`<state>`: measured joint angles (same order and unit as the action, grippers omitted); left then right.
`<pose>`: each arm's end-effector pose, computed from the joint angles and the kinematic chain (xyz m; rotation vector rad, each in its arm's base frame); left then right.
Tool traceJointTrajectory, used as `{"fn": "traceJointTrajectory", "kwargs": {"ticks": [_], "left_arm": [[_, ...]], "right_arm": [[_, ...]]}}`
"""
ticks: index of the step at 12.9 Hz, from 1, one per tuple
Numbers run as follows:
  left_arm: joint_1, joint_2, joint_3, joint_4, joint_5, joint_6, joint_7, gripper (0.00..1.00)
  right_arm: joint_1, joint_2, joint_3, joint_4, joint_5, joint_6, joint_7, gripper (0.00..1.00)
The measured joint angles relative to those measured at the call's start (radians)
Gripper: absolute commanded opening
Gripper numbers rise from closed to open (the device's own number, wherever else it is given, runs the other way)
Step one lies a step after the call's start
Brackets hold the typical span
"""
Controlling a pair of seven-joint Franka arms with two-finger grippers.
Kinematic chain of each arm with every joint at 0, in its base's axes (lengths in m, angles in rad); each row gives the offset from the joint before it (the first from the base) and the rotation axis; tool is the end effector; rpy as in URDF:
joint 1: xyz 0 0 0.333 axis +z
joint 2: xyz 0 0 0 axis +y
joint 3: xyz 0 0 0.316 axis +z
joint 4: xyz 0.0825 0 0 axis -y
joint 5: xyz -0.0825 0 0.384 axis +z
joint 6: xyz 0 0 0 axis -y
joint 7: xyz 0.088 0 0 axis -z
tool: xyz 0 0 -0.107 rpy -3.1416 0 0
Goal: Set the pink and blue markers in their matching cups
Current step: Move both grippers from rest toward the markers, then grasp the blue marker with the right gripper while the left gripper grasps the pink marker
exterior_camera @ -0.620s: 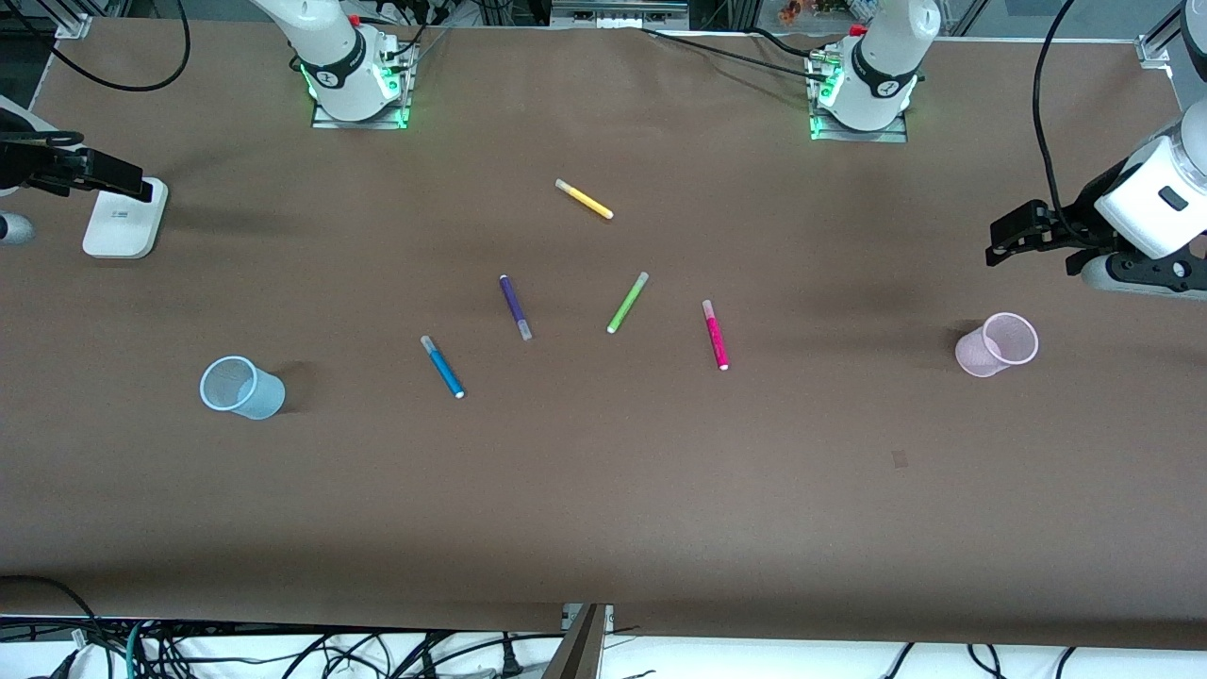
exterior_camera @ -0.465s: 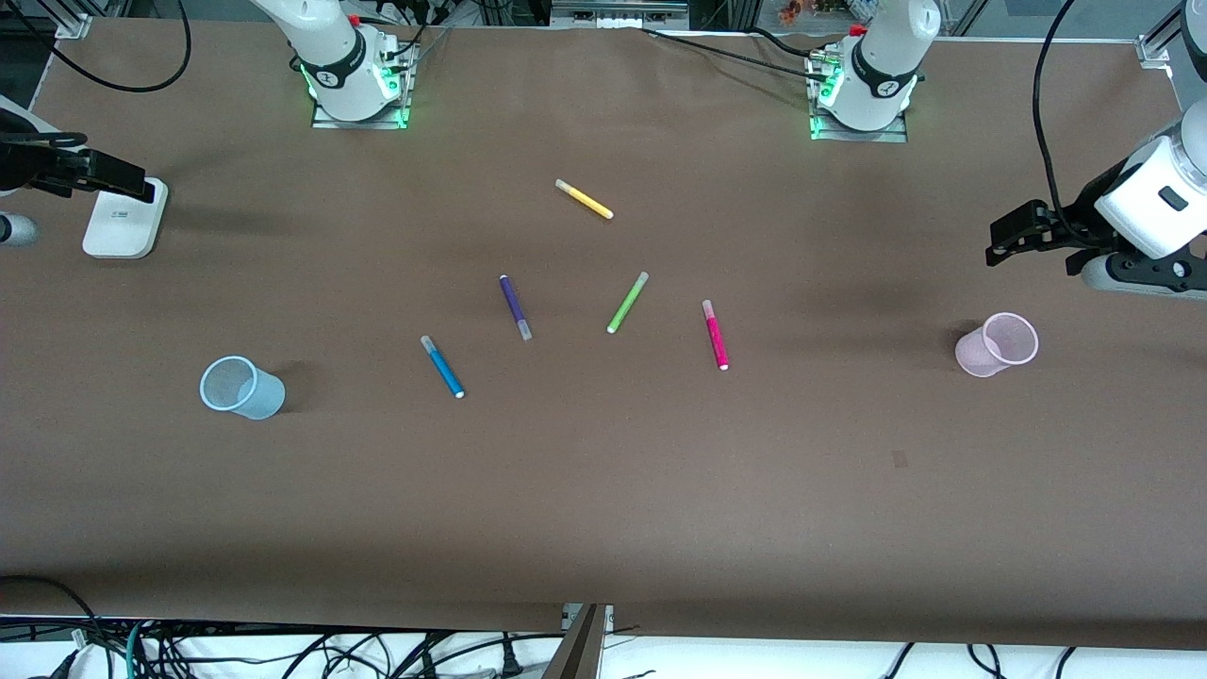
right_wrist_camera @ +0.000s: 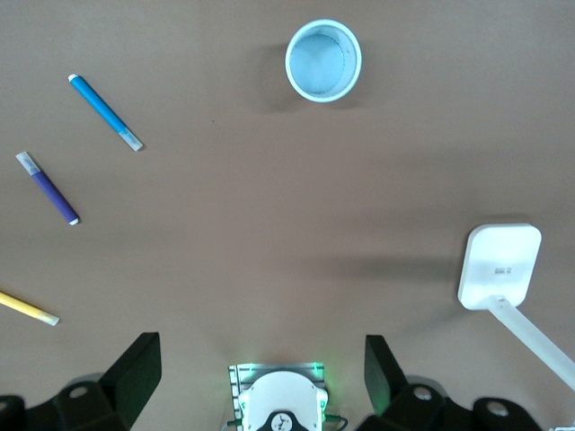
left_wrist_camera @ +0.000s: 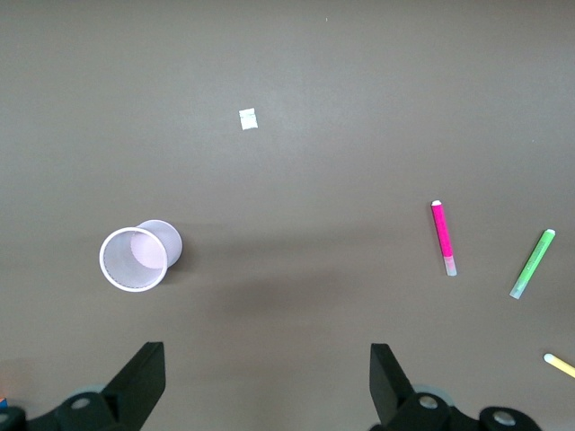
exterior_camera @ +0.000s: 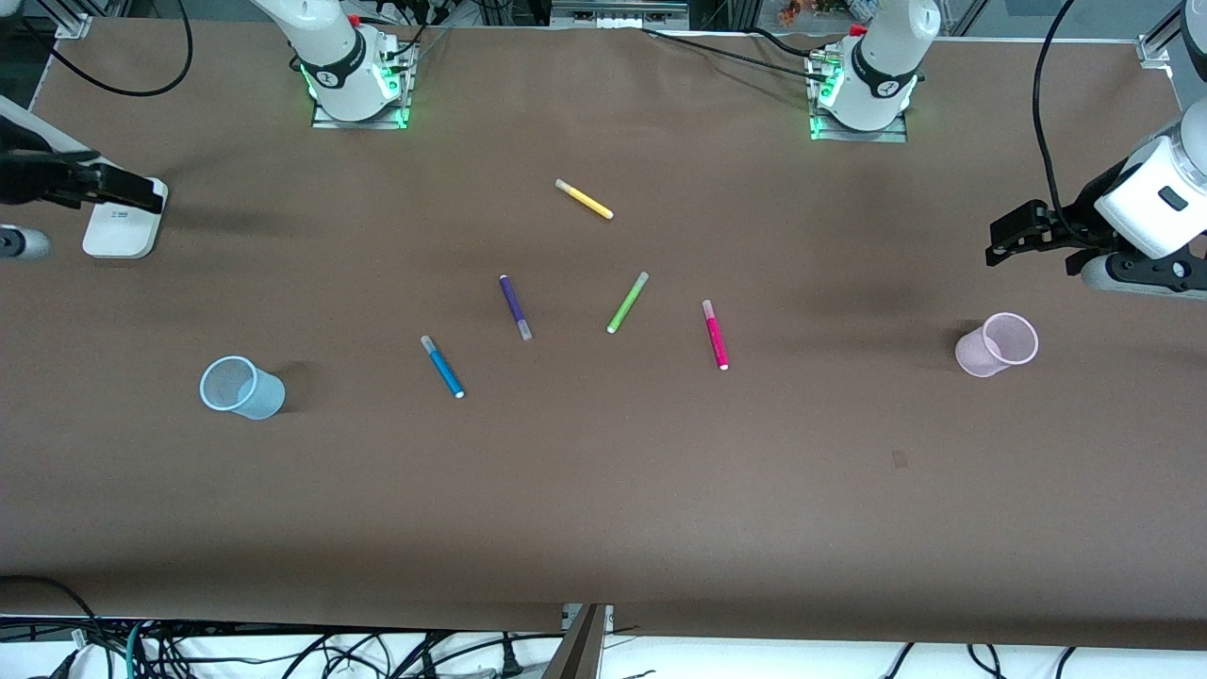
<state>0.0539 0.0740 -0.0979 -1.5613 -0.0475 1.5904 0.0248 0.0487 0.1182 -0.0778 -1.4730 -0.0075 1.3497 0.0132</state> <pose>0.5765 -0.0284 0.5891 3.0848 -0.1029 -0.0696 0.5644 -0.0147 0.5870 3.1034 -0.0677 -0.3763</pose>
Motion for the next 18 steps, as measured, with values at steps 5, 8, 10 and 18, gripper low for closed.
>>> {"fn": "traceJointTrajectory", "kwargs": {"ticks": [5, 8, 10, 18], "left_arm": [[-0.008, 0.016, -0.009, 0.0, -0.003, 0.014, -0.042, 1.0], [-0.028, 0.077, -0.03, 0.0, -0.024, 0.058, -0.149, 1.0], [-0.057, 0.137, -0.039, -0.001, -0.028, 0.106, -0.245, 1.0], [-0.253, 0.293, -0.058, -0.186, -0.028, 0.488, -0.635, 1.0]], "right_arm": [[0.08, 0.1, 0.006, -0.005, -0.001, 0.12, -0.002, 1.0], [0.141, 0.158, 0.008, -0.007, -0.001, 0.196, -0.002, 1.0], [0.178, 0.205, 0.009, -0.014, -0.001, 0.264, -0.001, 1.0], [0.326, 0.454, 0.012, -0.02, 0.001, 0.538, -0.053, 1.0]]}}
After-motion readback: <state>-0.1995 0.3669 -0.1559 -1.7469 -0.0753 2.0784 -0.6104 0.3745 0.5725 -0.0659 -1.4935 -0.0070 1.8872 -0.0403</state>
